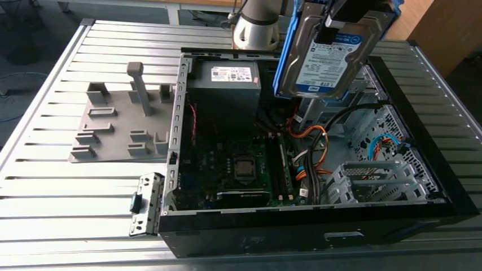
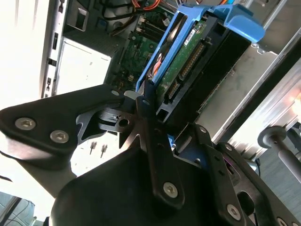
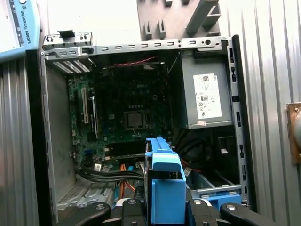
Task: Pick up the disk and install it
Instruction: 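Pick up the disk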
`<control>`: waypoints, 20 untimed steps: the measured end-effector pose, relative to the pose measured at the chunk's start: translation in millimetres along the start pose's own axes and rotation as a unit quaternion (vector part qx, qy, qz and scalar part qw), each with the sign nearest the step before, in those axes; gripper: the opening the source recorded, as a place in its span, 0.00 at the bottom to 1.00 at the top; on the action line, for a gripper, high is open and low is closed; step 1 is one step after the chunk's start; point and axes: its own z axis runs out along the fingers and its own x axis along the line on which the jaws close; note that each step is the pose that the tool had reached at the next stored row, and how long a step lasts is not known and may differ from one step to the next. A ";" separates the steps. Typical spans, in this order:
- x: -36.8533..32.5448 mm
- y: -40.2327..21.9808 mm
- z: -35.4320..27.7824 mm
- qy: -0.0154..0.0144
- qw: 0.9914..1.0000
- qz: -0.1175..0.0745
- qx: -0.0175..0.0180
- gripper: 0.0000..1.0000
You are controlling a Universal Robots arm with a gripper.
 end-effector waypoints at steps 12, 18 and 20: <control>10.7 -3.4 0.1 0.000 1.000 0.000 0.000 0.36; 15.4 -5.3 0.3 0.000 1.000 0.000 0.000 0.36; 16.8 -5.9 0.3 0.000 1.000 0.000 0.000 0.36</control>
